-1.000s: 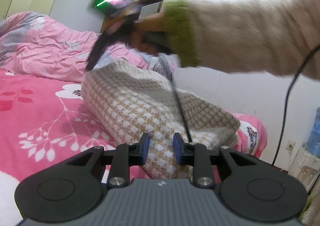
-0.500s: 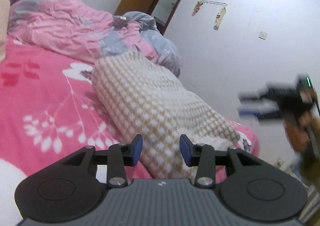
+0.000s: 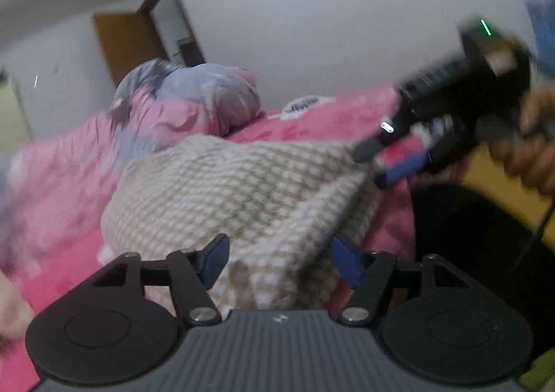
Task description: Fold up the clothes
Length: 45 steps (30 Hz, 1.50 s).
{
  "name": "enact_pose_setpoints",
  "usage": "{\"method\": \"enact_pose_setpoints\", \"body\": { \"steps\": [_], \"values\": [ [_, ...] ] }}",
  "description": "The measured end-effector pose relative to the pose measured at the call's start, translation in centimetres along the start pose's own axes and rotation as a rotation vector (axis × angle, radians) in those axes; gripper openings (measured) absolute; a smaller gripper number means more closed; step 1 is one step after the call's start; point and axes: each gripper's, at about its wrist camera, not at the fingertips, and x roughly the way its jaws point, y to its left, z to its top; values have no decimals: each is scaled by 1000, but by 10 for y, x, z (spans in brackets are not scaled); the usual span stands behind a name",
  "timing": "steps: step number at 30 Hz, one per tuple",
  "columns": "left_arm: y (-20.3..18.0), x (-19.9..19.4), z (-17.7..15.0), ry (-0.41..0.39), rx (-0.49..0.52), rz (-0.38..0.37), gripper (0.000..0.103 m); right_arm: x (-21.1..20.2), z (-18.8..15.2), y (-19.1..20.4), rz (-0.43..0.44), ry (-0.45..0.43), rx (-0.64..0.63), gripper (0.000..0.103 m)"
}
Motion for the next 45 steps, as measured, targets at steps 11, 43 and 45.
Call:
{"method": "enact_pose_setpoints", "body": {
  "steps": [11, 43, 45],
  "values": [
    [-24, 31, 5, 90, 143, 43, 42, 10, 3, 12, -16, -100, -163, 50],
    [-5, 5, 8, 35, 22, -98, 43, 2, 0, -16, 0, -104, -192, 17],
    [15, -5, 16, 37, -103, -184, 43, 2, 0, -14, -1, -101, -197, 17]
  ]
}}
